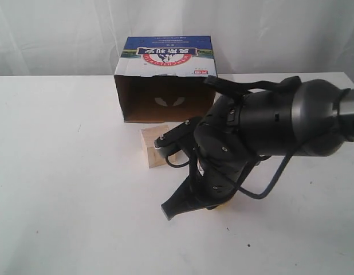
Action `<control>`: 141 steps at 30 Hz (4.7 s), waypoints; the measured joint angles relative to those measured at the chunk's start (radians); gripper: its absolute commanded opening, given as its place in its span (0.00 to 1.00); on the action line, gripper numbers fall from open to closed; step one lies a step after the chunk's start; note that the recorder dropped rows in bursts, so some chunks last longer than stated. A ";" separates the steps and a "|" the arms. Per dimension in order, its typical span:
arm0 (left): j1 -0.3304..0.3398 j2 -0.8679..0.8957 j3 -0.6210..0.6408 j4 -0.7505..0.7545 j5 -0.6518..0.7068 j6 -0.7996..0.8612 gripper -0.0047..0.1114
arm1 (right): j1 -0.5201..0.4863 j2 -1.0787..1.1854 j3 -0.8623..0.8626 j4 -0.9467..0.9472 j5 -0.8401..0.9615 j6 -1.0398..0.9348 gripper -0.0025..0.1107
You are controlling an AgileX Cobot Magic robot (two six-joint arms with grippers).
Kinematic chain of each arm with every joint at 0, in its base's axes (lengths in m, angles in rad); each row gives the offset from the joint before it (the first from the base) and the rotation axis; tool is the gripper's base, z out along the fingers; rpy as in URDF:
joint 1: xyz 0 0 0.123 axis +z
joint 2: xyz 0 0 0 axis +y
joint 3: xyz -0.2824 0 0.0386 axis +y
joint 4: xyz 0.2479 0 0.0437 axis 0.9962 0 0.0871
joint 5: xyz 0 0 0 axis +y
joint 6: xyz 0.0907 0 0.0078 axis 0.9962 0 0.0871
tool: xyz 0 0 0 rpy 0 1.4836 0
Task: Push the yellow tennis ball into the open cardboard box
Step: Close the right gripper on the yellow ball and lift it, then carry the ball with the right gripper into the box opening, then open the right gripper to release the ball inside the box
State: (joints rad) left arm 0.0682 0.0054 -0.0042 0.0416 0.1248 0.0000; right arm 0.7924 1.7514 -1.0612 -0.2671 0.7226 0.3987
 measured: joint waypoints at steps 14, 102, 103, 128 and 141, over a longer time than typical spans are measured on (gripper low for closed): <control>0.000 0.000 0.000 0.000 0.000 0.000 0.04 | -0.061 -0.122 0.000 -0.316 -0.003 0.146 0.02; 0.000 0.000 0.000 0.000 0.000 0.000 0.04 | -0.280 0.325 -0.573 -0.360 -0.233 0.110 0.02; 0.000 0.000 0.000 0.000 0.000 0.000 0.04 | -0.276 0.288 -0.573 -0.374 -0.229 0.131 0.02; 0.000 0.000 0.000 0.000 0.000 0.000 0.04 | -0.198 -0.279 0.261 -0.354 -0.475 0.364 0.02; 0.000 0.000 0.000 0.000 0.000 0.000 0.04 | -0.198 -0.476 0.457 -0.087 -0.592 0.364 0.02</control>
State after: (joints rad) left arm 0.0682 0.0054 -0.0042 0.0416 0.1248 0.0000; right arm 0.5940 1.2757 -0.6039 -0.3542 0.1303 0.7631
